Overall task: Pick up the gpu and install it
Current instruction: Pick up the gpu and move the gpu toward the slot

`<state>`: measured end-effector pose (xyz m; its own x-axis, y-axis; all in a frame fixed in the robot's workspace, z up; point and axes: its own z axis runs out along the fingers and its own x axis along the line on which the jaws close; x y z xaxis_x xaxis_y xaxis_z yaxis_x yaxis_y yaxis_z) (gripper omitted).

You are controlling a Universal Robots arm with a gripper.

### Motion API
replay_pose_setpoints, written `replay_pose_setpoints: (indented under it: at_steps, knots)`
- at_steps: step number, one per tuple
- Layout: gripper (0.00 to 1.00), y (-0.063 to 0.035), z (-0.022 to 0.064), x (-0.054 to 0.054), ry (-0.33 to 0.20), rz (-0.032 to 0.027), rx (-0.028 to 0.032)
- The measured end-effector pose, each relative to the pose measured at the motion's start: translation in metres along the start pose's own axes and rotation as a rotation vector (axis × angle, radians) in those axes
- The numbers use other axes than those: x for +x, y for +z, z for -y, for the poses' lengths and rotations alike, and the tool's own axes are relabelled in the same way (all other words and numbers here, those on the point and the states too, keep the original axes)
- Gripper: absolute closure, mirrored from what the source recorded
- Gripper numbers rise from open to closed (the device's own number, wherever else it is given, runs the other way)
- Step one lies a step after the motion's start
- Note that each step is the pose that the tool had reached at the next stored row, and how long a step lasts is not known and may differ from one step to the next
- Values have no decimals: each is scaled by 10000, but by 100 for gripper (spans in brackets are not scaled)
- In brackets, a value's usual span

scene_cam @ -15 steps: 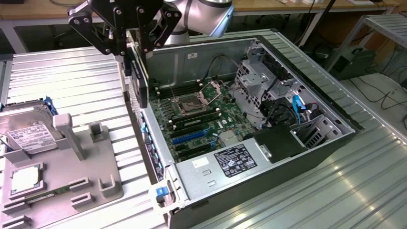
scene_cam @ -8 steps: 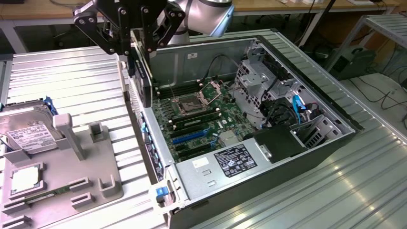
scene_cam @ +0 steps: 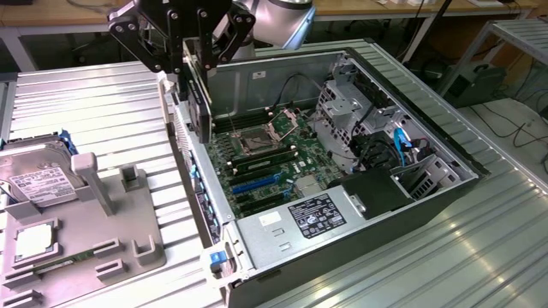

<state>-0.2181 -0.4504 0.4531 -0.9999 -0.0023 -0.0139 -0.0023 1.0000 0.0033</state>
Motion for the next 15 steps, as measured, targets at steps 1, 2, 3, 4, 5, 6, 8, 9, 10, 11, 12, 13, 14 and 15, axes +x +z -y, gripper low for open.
replay_pose_setpoints:
  at_steps: [1, 2, 3, 4, 5, 6, 8, 9, 10, 11, 12, 13, 14, 15]
  knots:
    - [72, 1, 0, -8, 1, 0, 0]
    - [72, 1, 0, -15, 0, 0, 0]
    - [72, 1, 0, -24, 0, 0, 1]
    - [72, 1, 0, -31, 0, 0, 1]
    - [72, 1, 0, -39, 1, -1, 1]
    - [72, 2, 0, -50, 0, 0, 1]
    - [72, 3, 0, -65, 0, 0, 0]
    - [72, 4, 0, -74, 0, 0, 0]
    - [72, 4, 0, -82, 0, 0, 1]
    - [72, 4, 0, -90, 0, 0, 0]
    - [72, 5, 0, -99, 0, 0, 0]
    - [72, 5, 0, -106, 0, 0, 1]
    - [72, 6, 0, -118, 0, 0, 0]
    - [72, 7, 0, -129, 0, 0, 0]
